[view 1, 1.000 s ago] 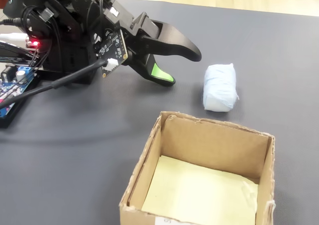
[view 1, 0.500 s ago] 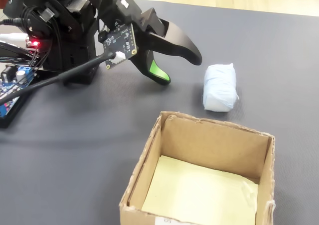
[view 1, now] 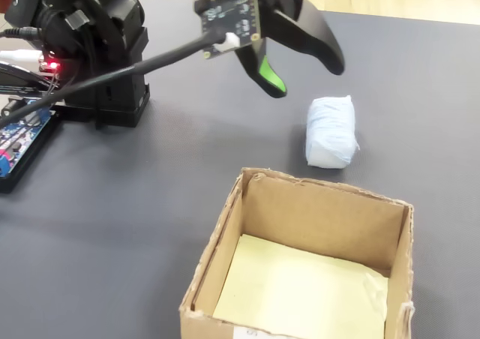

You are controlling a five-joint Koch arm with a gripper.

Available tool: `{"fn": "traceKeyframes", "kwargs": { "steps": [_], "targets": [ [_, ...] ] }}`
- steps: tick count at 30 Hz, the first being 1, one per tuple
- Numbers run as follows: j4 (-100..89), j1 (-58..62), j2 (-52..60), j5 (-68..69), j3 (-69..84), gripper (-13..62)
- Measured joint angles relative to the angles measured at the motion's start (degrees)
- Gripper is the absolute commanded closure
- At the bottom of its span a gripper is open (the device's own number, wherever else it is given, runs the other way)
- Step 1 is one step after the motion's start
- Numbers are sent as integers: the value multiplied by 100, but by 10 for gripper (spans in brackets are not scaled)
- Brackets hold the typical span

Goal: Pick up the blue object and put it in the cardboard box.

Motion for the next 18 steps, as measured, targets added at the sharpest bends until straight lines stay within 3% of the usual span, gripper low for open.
{"fn": "traceKeyframes", "kwargs": {
  "steps": [5, 15, 18],
  "targets": [
    [510, 44, -1354, 0, -1081, 157],
    [589, 158, -2355, 44, -1248, 166],
    [598, 246, -2531, 264, -1257, 211]
  ]
}}
